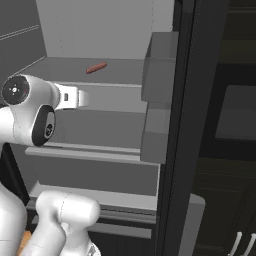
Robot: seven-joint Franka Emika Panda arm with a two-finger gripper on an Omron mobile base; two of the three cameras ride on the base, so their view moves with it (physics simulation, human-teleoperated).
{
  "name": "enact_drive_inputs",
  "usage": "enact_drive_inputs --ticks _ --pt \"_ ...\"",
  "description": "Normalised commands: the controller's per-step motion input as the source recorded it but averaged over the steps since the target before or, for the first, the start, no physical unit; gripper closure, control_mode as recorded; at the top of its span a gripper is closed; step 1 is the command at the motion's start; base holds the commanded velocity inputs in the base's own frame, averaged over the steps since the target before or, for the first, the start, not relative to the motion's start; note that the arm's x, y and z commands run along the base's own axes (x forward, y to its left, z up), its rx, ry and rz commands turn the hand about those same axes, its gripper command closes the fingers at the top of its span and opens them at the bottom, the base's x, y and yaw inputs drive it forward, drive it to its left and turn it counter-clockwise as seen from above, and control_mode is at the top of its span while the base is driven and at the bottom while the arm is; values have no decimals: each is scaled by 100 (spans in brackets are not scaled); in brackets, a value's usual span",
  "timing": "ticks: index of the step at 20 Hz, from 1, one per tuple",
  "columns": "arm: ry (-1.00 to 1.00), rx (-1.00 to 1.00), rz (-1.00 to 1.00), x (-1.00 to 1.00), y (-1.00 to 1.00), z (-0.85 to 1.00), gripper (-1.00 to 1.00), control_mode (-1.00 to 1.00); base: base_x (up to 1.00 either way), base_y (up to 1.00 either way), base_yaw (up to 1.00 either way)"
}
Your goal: Retrieve the sausage and cheese from the fridge and place them on the cutting board on the counter.
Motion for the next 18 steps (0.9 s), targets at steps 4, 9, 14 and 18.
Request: enact_drive_inputs --ticks 4,9,14,18 --pt "-14 6 -3 2 0 46 -100 -100 0 0 0" --pt "-8 2 -7 19 0 45 -100 -100 0 0 0" --pt "-3 8 -4 17 -1 43 -100 -100 0 0 0" --pt "3 18 0 49 -7 2 -100 -100 0 0 0"
